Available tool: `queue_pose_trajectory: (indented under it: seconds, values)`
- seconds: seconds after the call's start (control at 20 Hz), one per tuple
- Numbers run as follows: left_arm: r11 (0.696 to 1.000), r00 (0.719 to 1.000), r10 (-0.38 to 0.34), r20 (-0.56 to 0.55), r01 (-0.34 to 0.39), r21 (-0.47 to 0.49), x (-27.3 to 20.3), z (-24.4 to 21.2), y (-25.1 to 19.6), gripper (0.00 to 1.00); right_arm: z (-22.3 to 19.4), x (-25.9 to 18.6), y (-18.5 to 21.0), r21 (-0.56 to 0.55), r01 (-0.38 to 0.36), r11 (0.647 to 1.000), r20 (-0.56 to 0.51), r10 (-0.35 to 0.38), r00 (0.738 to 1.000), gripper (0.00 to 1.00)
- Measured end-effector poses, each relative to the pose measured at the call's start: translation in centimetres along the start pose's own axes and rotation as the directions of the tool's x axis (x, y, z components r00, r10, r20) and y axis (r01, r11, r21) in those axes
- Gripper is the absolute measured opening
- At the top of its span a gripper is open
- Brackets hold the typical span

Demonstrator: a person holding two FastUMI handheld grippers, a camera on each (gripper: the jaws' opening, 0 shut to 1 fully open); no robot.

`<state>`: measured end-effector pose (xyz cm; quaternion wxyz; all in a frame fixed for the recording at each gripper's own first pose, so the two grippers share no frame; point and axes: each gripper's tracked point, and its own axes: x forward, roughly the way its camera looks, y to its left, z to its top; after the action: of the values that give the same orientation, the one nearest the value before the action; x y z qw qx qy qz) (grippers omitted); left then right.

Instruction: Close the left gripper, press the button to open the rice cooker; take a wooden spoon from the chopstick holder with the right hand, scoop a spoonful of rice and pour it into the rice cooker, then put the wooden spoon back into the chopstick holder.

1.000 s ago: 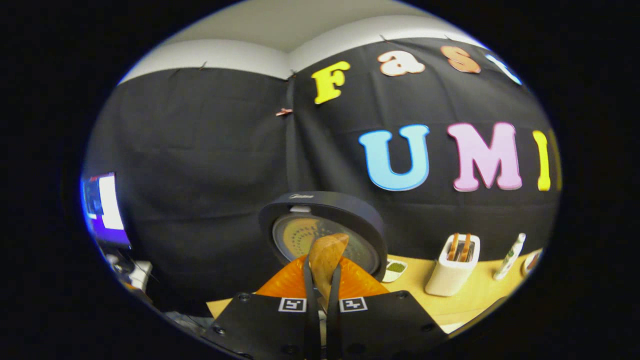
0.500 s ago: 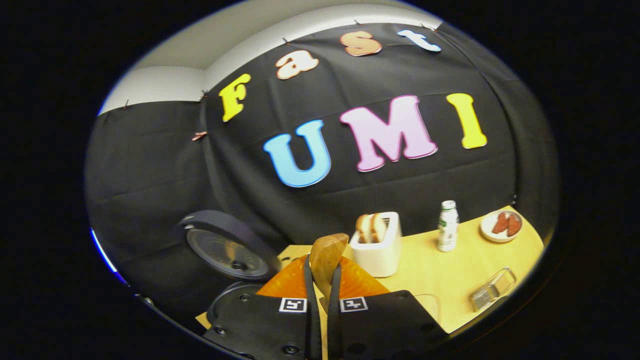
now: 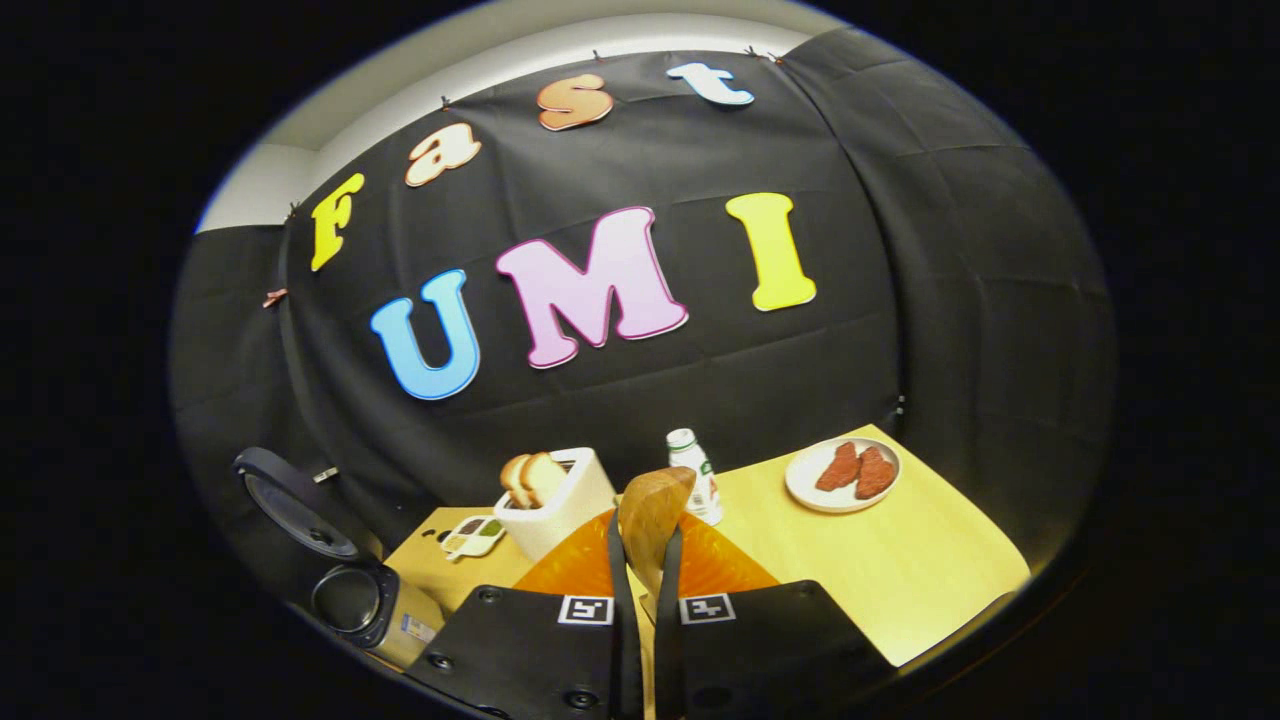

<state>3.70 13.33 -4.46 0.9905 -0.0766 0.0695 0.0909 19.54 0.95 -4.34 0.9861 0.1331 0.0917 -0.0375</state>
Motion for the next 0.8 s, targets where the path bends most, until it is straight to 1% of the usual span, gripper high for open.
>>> queue_pose_trajectory:
  seconds: [0.1,0.25,0.3,0.35,0.4,0.45,0.5,0.55,0.6,0.65,0.7,0.75,0.8]
  values:
    - [1.0,1.0,-0.003,-0.006,0.003,-0.004,0.3,0.1,-1.3,0.89,-0.1,-0.2,-2.7,-0.006,0.04,0.999,-0.005,-0.04,0.999,0.09]
    - [1.0,1.0,-0.006,-0.014,0.007,0.003,0.4,-0.3,-3.1,0.89,-1.1,0.2,-5.7,-0.018,0.078,0.997,-0.032,-0.079,0.996,0.09]
    - [1.0,1.0,-0.009,-0.018,0.009,0.006,0.4,-0.4,-3.6,0.84,-1.8,0.4,-6.4,-0.017,0.086,0.996,-0.052,-0.087,0.995,0.1]
    - [1.0,1.0,-0.01,-0.022,0.01,0.011,0.3,-0.5,-4.1,0.89,-2.5,0.6,-7.0,-0.014,0.093,0.996,-0.07,-0.094,0.993,0.1]
    - [1.0,1.0,-0.011,-0.023,0.011,0.016,0.2,-0.6,-4.4,0.84,-3.3,0.7,-7.7,-0.011,0.102,0.995,-0.086,-0.103,0.991,0.1]
    - [1.0,1.0,-0.009,-0.025,0.009,0.02,0.2,-0.6,-4.6,0.84,-3.8,0.8,-8.2,-0.007,0.11,0.994,-0.102,-0.11,0.989,0.1]
    - [1.0,1.0,-0.006,-0.027,0.007,0.022,0.1,-0.6,-4.7,0.89,-4.4,0.8,-8.5,-0.007,0.114,0.993,-0.112,-0.114,0.987,0.1]
    - [1.0,1.0,-0.001,-0.03,0.002,0.024,0.2,-0.7,-4.7,0.84,-4.9,0.9,-8.7,-0.013,0.115,0.993,-0.127,-0.116,0.985,0.1]
    - [1.0,0.999,0.004,-0.033,-0.003,0.026,0.1,-0.7,-4.7,0.89,-5.6,0.8,-8.9,-0.021,0.116,0.993,-0.137,-0.118,0.984,0.1]
    - [1.0,0.999,0.008,-0.033,-0.007,0.026,0.1,-0.8,-4.6,0.84,-6.0,0.7,-9.1,-0.027,0.117,0.993,-0.15,-0.12,0.981,0.1]
    - [1.0,0.999,0.012,-0.035,-0.011,0.028,0.1,-0.8,-4.5,0.94,-6.3,0.5,-9.3,-0.031,0.119,0.992,-0.159,-0.122,0.98,0.1]
    - [0.999,0.999,0.014,-0.033,-0.013,0.029,0.0,-0.9,-4.5,0.89,-6.7,0.6,-9.4,-0.025,0.118,0.993,-0.168,-0.121,0.978,0.1]
    - [0.999,0.999,0.017,-0.031,-0.016,0.029,-0.1,-0.7,-4.4,0.89,-6.8,0.5,-9.4,-0.018,0.122,0.992,-0.172,-0.123,0.977,0.1]
